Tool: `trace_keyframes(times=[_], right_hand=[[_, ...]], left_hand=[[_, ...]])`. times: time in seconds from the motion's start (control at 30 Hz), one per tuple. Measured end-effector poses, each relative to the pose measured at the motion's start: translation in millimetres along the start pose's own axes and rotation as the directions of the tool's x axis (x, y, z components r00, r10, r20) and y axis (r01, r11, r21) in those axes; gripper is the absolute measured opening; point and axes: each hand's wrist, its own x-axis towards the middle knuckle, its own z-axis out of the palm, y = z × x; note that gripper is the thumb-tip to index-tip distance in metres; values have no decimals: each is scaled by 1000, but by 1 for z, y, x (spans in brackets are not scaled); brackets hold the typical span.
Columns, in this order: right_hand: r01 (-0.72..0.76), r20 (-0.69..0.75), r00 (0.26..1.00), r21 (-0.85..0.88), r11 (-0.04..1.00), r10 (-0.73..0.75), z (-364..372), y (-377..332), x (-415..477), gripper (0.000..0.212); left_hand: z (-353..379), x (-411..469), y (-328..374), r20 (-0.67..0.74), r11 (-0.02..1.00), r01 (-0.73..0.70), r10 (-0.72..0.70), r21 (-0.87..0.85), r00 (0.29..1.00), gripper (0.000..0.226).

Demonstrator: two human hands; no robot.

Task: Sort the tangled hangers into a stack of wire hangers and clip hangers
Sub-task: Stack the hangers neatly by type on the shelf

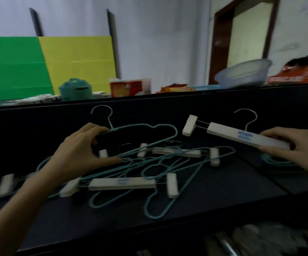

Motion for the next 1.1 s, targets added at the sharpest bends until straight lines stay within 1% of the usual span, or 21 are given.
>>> trace_keyframes(times=[0.1, 0.17, 0.27, 0.33, 0.43, 0.5, 0.53, 0.6, 0.63, 0.73, 0.83, 0.87, 0.93, 1.0, 1.03, 1.07, 1.1], right_hand=[[-91, -9, 996, -27, 995, 91, -37, 47, -32, 55], [-139, -14, 990, -49, 989, 138, -66, 80, -53, 55], [-204, -25, 979, -47, 978, 203, -108, 123, -84, 58], [-244, -32, 970, -51, 968, 243, -131, 152, -103, 59], [-296, -67, 954, -71, 953, 292, -154, 198, -126, 63], [-322, -74, 946, -67, 944, 317, -166, 225, -135, 66], [-332, -76, 942, -64, 941, 328, -171, 236, -137, 67], [-358, -94, 931, -45, 933, 353, -181, 254, -138, 69], [-370, -100, 926, -29, 929, 365, -186, 261, -138, 69], [-390, -98, 917, -6, 921, 387, -196, 283, -138, 66], [-391, -105, 915, -2, 920, 389, -200, 305, -136, 57], [-393, -102, 915, -7, 920, 390, -201, 313, -135, 59], [-388, -101, 918, -26, 921, 384, -205, 332, -131, 71], [-375, -86, 925, -33, 926, 371, -208, 355, -125, 74], [-362, -84, 930, -39, 931, 358, -209, 367, -120, 71], [-343, -75, 938, -50, 938, 339, -210, 377, -113, 63], [-322, -61, 946, -60, 945, 319, -211, 387, -106, 50]], left_hand=[[28, 22, 56, 56, 995, -71, 74, -69, 996, 116], [49, 35, 98, 97, 988, -104, 115, -112, 989, 118], [84, 49, 160, 155, 975, -134, 162, -177, 975, 102], [107, 54, 198, 175, 963, -156, 196, -219, 965, 100], [140, 60, 252, 143, 951, -207, 243, -230, 959, 115], [160, 67, 287, 141, 949, -225, 259, -221, 955, 120], [169, 71, 304, 150, 948, -232, 268, -219, 952, 117], [184, 83, 334, 179, 950, -244, 279, -192, 944, 103], [192, 91, 346, 190, 952, -251, 283, -178, 940, 100], [212, 113, 376, 194, 949, -253, 288, -188, 938, 104], [230, 133, 402, 209, 948, -253, 292, -195, 933, 103], [236, 138, 409, 220, 949, -255, 293, -187, 931, 99], [251, 150, 422, 252, 955, -245, 281, -166, 926, 94], [265, 159, 431, 292, 959, -237, 274, -157, 916, 102], [270, 163, 435, 318, 961, -233, 269, -148, 909, 104], [274, 167, 439, 343, 963, -234, 267, -136, 900, 104], [276, 170, 442, 356, 964, -239, 265, -117, 896, 108]])
